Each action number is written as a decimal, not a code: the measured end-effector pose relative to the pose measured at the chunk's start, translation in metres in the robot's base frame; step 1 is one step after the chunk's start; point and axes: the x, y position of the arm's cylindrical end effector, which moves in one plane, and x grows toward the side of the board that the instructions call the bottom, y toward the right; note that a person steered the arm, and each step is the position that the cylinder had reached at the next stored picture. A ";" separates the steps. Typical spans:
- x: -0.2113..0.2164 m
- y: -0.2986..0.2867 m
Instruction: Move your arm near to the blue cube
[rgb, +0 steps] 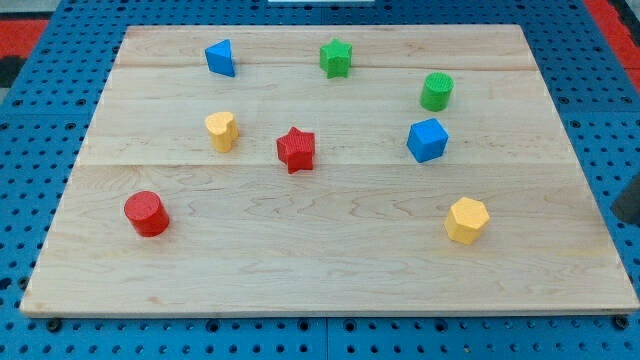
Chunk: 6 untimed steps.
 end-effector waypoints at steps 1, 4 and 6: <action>0.012 -0.045; -0.047 -0.146; -0.063 -0.268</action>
